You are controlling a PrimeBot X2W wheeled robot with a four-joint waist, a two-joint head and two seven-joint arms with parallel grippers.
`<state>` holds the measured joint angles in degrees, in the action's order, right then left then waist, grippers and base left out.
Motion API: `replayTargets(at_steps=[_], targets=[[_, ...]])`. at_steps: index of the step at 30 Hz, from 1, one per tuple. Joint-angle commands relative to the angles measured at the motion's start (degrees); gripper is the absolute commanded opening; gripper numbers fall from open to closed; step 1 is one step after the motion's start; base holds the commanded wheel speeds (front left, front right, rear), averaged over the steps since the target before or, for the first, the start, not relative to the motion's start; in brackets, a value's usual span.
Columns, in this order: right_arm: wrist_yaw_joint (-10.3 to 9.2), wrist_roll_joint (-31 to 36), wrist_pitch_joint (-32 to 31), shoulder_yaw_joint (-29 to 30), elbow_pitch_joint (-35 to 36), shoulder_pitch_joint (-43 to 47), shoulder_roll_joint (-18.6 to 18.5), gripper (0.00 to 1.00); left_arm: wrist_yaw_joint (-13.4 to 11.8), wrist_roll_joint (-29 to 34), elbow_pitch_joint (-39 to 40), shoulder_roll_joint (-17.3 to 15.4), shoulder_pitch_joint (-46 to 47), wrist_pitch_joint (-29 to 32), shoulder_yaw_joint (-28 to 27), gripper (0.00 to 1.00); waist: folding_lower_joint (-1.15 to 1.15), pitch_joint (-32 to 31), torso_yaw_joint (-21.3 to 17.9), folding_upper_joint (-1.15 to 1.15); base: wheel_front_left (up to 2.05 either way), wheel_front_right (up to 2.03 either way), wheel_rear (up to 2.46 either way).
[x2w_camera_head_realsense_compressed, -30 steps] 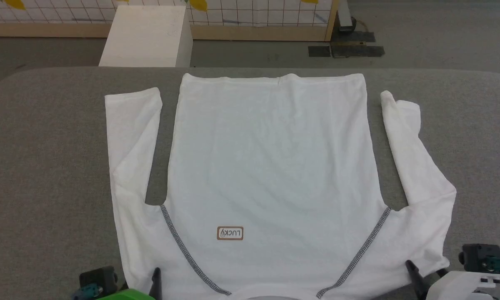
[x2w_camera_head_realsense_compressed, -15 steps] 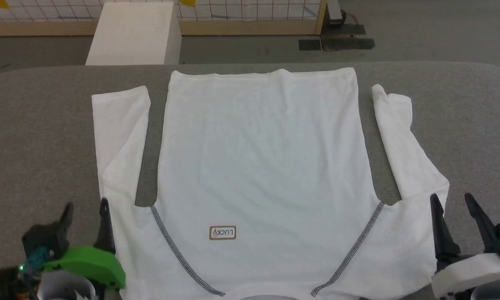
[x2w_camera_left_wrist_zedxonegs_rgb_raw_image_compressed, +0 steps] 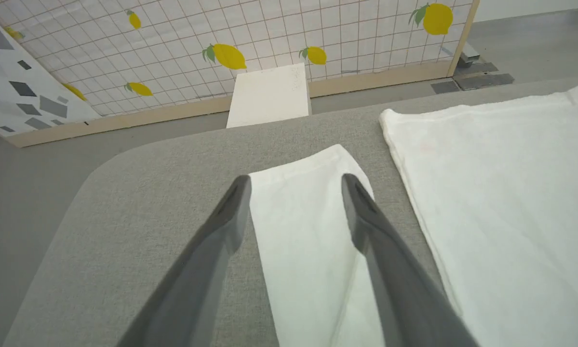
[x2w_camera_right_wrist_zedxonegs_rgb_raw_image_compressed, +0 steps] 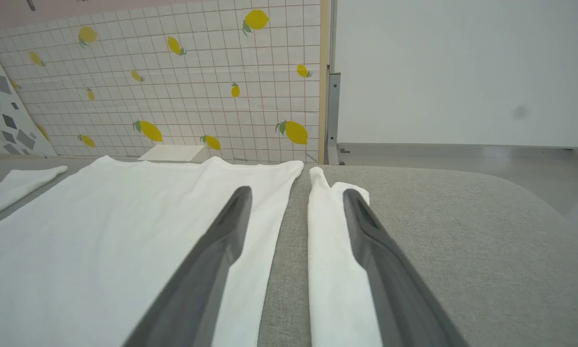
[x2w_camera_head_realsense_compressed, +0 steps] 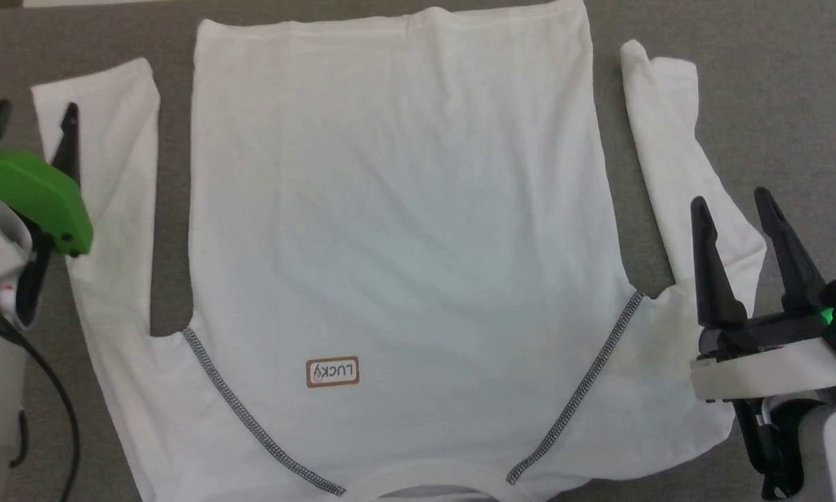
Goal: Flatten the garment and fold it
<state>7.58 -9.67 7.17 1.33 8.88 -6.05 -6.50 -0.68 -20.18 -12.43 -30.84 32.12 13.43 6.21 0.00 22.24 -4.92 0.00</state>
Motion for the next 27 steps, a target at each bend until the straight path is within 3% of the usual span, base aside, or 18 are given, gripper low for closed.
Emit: replayTargets(at_steps=[1,4,12,13,20,21,23,27], targets=[[-0.09,-0.54,0.57,-0.73,0.15,-1.69,-0.03,1.0,0.35,-1.02,-1.02,-1.33,2.74,2.18,-0.75,1.0,0.0,6.8,-4.22,0.0,0.0,0.0,0.0],[-0.09,-1.0,1.07,-1.73,0.32,-3.0,0.14,1.0,-0.61,-2.72,-2.24,-2.85,6.02,7.78,-2.41,1.0,0.0,9.38,-5.57,0.0,0.0,0.0,0.0],[-0.09,-2.68,2.66,-4.65,-0.59,-5.83,0.27,1.0,-9.79,-5.55,-0.61,-7.39,7.67,24.48,-9.05,1.0,0.0,16.03,-8.87,0.0,0.0,0.0,0.0],[-0.09,-2.96,3.52,-5.16,-1.48,-6.65,0.37,1.0,-12.03,-7.64,1.9,-7.47,6.32,26.63,-12.06,1.0,0.0,17.54,-9.52,0.0,0.0,0.0,0.0],[-0.09,-3.45,4.9,-5.84,-3.83,-8.23,0.51,1.0,-15.81,-11.67,7.12,-6.47,2.03,32.72,-15.96,1.0,0.0,18.62,-9.96,0.0,0.0,0.0,0.0],[-0.09,-3.47,5.01,-5.89,-4.06,-8.35,0.5,1.0,-16.04,-12.22,7.67,-6.21,1.56,33.5,-16.16,0.89,0.0,18.57,-9.95,0.0,0.0,0.0,0.0],[-0.09,-3.42,5.19,-5.98,-4.57,-8.62,0.44,1.0,-16.23,-13.17,8.98,-5.73,0.76,34.34,-16.53,0.0,0.0,18.34,-9.88,0.0,0.0,0.0,0.0],[-0.09,-3.2,5.41,-5.69,-5.41,-8.77,0.37,1.0,-15.89,-11.6,10.5,-6.31,-0.98,30.9,-17.01,0.0,0.0,16.68,-9.36,0.0,0.0,0.0,0.0]])
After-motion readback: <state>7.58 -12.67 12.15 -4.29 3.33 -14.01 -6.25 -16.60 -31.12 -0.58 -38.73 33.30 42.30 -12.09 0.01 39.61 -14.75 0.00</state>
